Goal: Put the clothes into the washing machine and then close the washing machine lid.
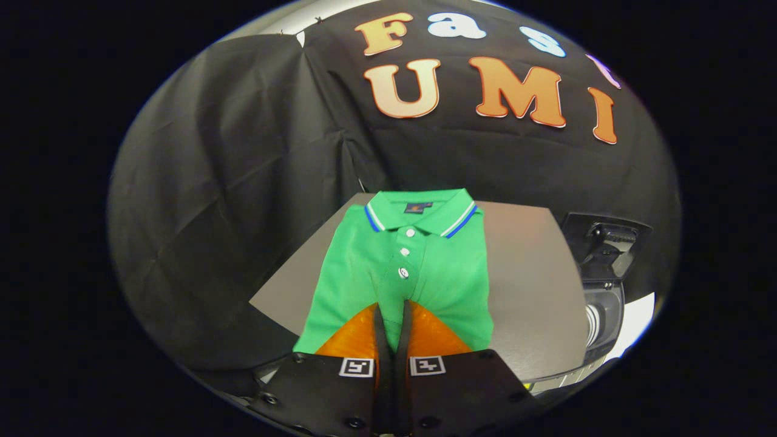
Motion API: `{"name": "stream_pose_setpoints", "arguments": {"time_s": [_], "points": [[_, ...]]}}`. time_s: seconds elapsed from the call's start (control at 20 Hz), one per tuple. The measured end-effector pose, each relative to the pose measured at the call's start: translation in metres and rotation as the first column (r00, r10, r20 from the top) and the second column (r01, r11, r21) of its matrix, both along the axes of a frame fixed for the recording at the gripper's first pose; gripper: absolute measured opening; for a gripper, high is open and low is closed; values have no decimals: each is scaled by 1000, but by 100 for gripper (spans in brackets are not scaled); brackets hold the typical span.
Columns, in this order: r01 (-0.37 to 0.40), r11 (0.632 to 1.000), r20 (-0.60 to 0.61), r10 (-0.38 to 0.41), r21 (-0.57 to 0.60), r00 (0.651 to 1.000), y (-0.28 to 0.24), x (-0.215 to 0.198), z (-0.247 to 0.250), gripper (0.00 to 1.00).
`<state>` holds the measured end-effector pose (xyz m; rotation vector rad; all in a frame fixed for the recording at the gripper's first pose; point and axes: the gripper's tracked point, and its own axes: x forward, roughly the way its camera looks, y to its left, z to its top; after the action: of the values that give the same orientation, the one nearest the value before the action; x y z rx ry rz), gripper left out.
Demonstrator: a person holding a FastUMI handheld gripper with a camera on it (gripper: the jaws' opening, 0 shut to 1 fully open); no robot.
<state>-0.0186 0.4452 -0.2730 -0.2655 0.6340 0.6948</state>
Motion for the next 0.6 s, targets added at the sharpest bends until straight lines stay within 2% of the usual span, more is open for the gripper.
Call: {"name": "stream_pose_setpoints", "arguments": {"time_s": [0.15, 0.6], "points": [[12, 998, 23, -14, 58, 1000, -27, 22, 36, 8], [103, 982, 117, -122, 160, 986, -190, 107, 138, 8]]}}
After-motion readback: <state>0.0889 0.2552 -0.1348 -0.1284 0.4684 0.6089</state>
